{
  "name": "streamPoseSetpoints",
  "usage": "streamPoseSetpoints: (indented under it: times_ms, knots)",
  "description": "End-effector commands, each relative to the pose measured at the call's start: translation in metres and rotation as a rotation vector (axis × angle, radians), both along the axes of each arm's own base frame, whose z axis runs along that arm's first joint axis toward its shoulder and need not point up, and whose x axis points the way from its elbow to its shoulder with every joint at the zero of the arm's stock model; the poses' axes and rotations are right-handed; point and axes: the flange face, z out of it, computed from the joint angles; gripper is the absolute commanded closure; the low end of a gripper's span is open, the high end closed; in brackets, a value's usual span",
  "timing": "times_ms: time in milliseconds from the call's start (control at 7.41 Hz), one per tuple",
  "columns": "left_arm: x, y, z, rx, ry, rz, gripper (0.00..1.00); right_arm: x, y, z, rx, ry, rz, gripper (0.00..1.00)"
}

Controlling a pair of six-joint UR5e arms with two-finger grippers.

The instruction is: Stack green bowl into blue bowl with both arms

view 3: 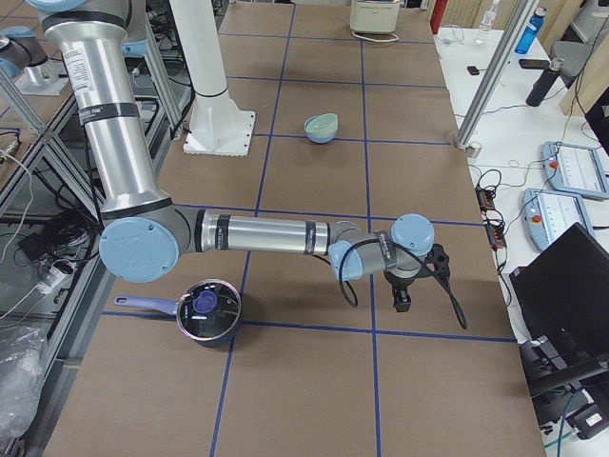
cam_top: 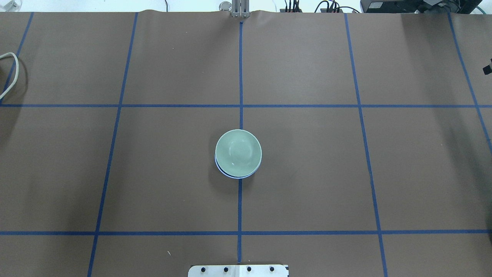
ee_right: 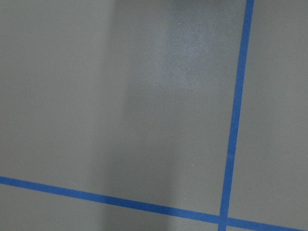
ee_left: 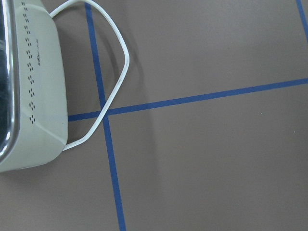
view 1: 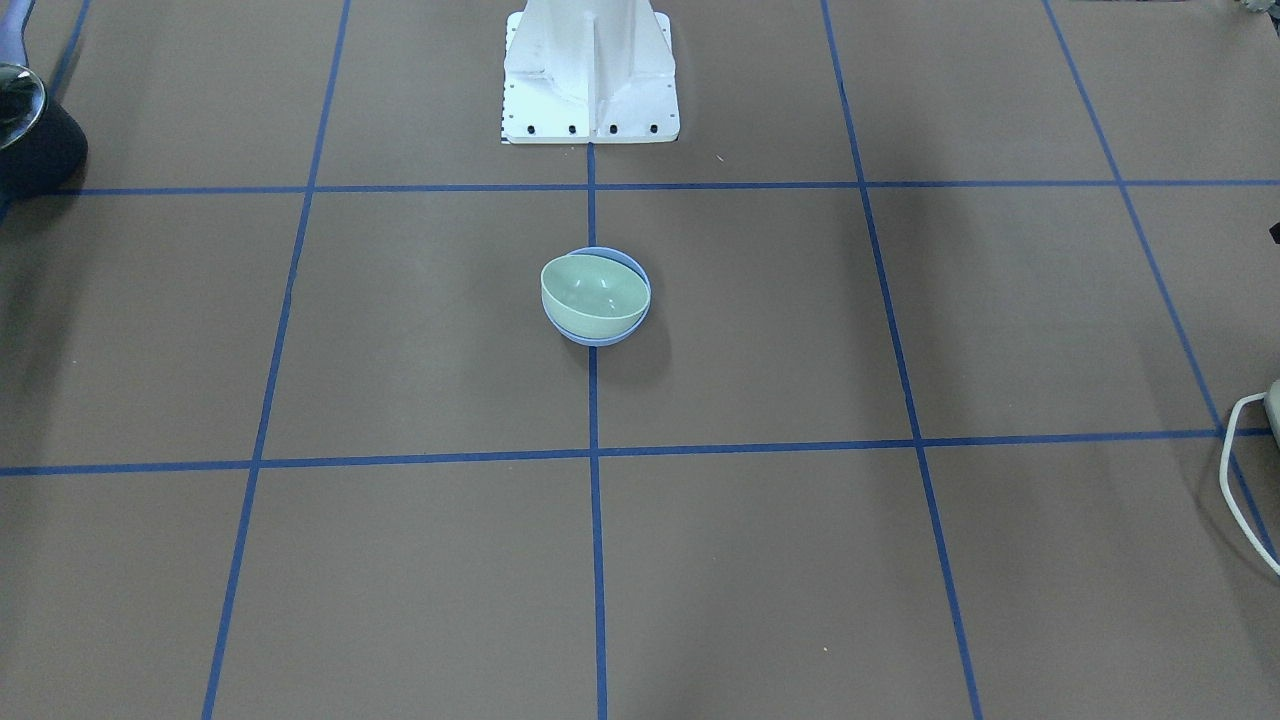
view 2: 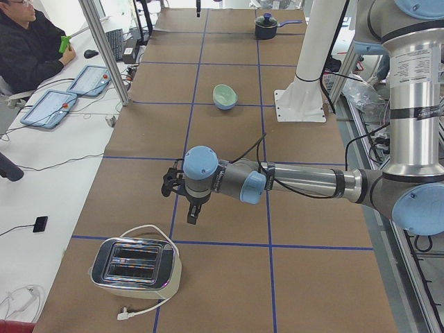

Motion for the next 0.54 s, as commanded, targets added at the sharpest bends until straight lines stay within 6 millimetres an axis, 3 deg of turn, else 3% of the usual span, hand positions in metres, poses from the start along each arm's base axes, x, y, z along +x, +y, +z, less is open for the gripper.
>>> streamPoseSetpoints:
  times_ms: [0,405]
  knots:
    - [-0.0049,-0.0122,-0.0072,-0.005,-0.008,0.001,0.03,0.0165,-0.0043,-0.0131,0.006,0.012,0.021,0.0]
    - [-0.0056,-0.0127,-0.0108,0.0,-0.008,-0.001,0.03,0.0152,-0.005,-0.0152,0.048,0.023,-0.004,0.0]
